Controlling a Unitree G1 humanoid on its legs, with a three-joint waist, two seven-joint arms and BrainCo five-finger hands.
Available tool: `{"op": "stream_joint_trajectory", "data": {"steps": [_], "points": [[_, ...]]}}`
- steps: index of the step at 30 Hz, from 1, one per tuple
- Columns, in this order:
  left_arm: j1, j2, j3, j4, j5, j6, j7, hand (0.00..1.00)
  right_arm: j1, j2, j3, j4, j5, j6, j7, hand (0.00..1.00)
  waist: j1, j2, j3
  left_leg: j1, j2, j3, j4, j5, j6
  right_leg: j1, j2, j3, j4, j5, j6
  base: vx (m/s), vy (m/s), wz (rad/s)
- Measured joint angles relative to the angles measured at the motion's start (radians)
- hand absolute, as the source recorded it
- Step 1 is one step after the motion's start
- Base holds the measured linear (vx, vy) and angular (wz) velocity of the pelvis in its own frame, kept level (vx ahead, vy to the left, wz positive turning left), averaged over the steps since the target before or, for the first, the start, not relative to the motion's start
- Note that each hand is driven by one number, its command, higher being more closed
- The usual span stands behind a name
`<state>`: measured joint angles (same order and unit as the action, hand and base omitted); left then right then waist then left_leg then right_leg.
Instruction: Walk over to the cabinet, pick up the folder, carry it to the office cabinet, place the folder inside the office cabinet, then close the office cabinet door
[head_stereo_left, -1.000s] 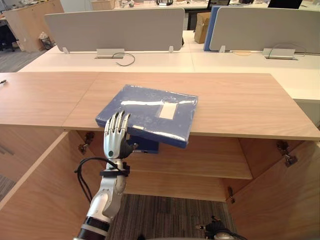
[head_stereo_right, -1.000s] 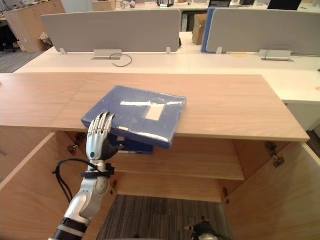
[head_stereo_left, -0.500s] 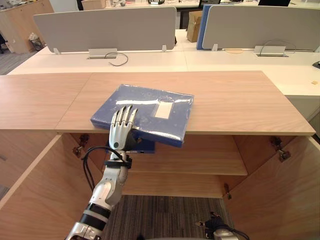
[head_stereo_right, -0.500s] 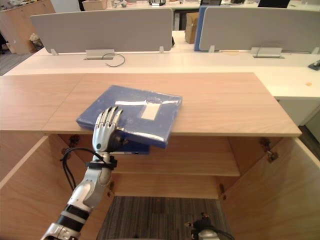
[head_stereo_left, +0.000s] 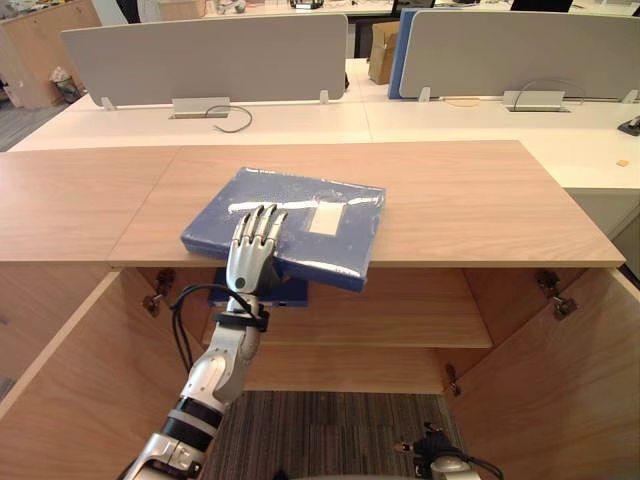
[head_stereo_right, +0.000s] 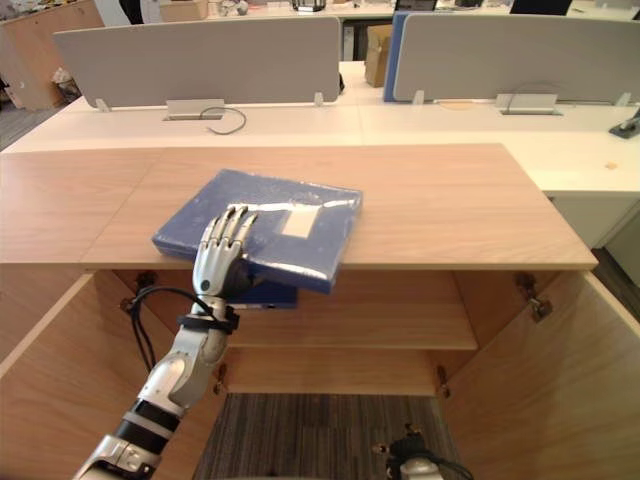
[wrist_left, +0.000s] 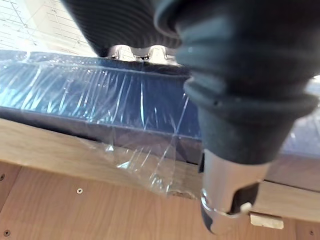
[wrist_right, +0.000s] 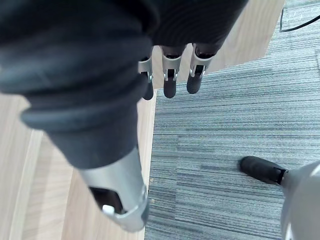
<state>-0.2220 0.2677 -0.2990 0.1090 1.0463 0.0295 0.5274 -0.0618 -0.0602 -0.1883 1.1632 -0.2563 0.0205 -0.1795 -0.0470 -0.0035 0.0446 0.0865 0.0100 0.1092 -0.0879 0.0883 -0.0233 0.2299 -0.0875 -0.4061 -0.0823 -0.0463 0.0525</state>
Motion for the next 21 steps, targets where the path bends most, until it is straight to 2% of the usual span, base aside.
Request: {"op": "stream_joint_trajectory", "data": {"steps": [8, 21], "points": [[-0.001, 0.013, -0.011, -0.002, 0.002, -0.021, -0.003, 1.00, -0.009, -0.010, 0.023, 0.000, 0.000, 0.000, 0.001, 0.00, -0.001, 0.000, 0.000, 0.000, 0.000, -0.001, 0.000, 0.000, 0.000, 0.000, 0.000, 0.000, 0.000, 0.000, 0.000, 0.00, 0.000, 0.00], [0.011, 0.012, -0.066, -0.113, -0.026, -0.063, -0.006, 1.00, -0.009, -0.011, 0.024, 0.000, -0.001, 0.002, 0.001, 0.00, 0.003, 0.000, 0.000, 0.000, 0.000, -0.003, 0.000, 0.000, 0.000, 0.000, 0.000, -0.001, 0.000, 0.000, 0.000, 0.00, 0.000, 0.00]]}}
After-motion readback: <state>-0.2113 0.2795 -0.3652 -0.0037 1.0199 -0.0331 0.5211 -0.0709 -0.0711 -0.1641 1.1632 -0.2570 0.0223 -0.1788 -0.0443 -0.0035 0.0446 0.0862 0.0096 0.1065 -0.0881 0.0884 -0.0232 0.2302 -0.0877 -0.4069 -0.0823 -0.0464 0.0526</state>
